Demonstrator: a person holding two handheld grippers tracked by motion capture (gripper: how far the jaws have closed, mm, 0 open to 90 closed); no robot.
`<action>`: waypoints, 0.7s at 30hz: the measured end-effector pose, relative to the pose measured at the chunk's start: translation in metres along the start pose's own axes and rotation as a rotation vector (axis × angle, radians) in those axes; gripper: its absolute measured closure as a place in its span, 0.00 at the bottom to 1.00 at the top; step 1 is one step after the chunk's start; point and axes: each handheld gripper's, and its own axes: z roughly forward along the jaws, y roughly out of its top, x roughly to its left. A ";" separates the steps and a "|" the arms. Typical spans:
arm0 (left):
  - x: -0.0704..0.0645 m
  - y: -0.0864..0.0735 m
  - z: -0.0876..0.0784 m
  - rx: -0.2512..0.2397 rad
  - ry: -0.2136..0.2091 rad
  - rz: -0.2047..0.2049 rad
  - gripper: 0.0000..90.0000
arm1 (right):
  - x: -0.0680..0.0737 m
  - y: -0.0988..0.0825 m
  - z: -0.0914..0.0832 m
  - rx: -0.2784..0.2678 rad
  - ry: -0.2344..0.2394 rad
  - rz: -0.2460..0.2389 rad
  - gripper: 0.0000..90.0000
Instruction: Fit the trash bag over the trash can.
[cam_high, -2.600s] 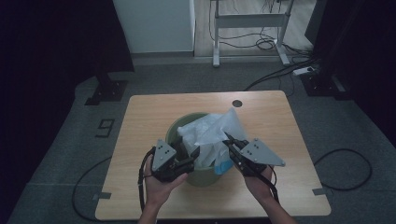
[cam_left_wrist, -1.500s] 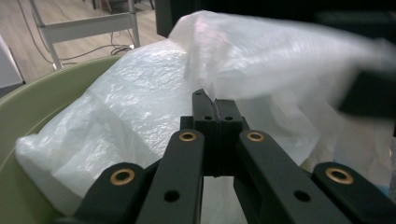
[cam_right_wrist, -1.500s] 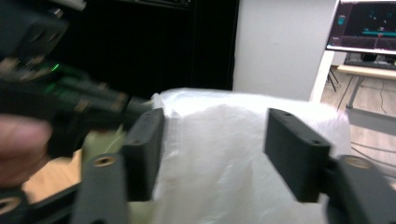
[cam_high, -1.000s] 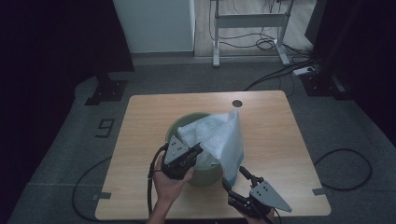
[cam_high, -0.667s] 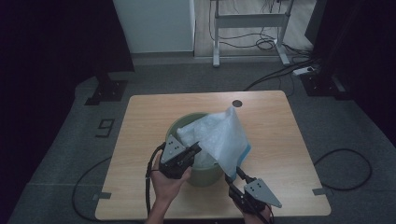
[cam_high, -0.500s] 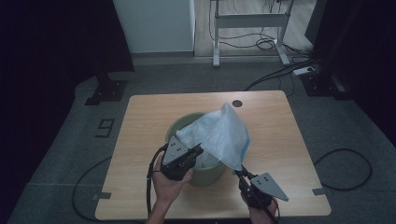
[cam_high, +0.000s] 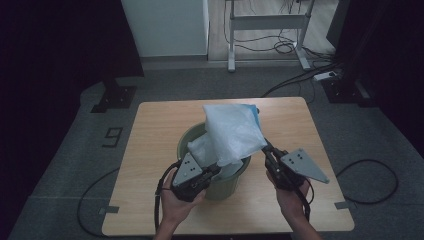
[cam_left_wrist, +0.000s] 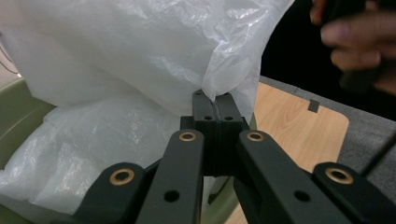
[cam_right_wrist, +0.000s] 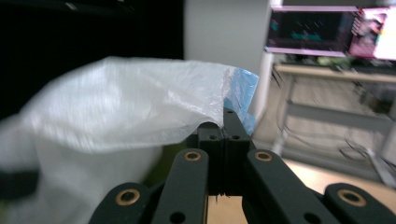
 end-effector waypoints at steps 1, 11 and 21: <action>0.001 -0.001 -0.001 -0.001 -0.004 -0.002 1.00 | 0.002 0.007 0.002 -0.016 0.019 0.009 0.98; 0.003 -0.006 -0.026 -0.055 0.005 -0.014 0.59 | 0.024 0.006 0.009 -0.042 0.091 -0.077 0.98; 0.013 0.015 -0.052 -0.096 0.037 -0.033 0.42 | 0.014 0.009 0.006 -0.042 0.066 -0.112 0.98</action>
